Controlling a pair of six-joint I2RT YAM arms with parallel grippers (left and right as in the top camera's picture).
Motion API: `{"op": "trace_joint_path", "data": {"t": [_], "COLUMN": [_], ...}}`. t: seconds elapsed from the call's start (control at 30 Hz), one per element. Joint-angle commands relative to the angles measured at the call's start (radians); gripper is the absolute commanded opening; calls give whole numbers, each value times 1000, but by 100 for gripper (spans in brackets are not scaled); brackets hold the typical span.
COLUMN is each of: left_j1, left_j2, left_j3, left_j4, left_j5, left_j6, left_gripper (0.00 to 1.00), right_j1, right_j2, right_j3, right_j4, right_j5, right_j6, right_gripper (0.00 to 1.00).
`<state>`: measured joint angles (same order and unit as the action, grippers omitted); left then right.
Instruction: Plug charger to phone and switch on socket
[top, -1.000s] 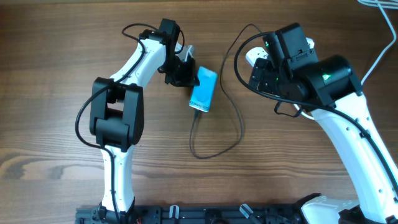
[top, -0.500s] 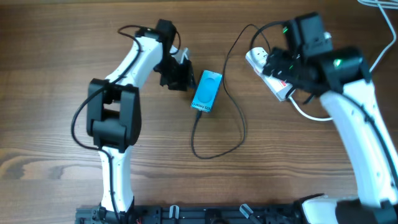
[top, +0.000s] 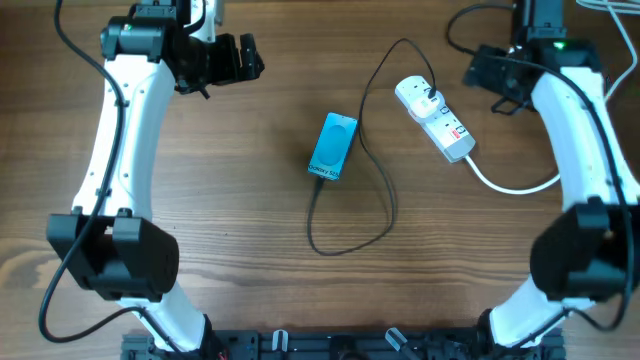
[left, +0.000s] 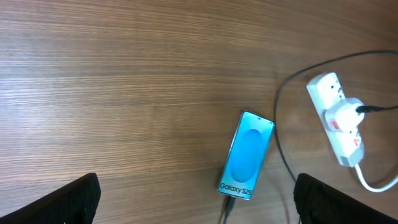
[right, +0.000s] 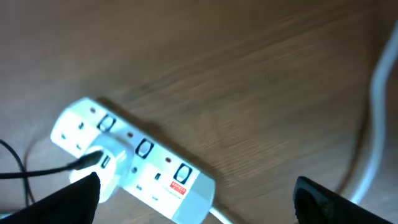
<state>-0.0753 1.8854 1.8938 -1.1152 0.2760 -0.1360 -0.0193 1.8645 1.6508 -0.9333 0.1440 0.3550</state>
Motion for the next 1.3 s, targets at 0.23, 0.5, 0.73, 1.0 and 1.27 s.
{"op": "trace_joint_path", "data": {"t": [0.23,0.5,0.73,1.0,1.27], "left_j1": [2,2,2,2,2], "left_j2": [6,6,6,6,6], "left_j3": [-3,-3,-3,-3,-3], "left_j4": [0,0,0,0,0], "left_j5": [-31,-31,-31,-31,-31], "left_j6": [8,8,8,8,8], "left_gripper": [100,100,100,100,100], "right_j1": [2,-31,-61,-59,-59], "right_j2": [255,309,317,324,349], "right_j3": [-4,-4,-5,-14,-26], "right_j4": [17,33,58,62,59], "right_j5": [-101,-146,-147,-235,-243], "right_j6": [-58,-39,-22,-41,-40], "right_gripper": [100,100,100,100,100]}}
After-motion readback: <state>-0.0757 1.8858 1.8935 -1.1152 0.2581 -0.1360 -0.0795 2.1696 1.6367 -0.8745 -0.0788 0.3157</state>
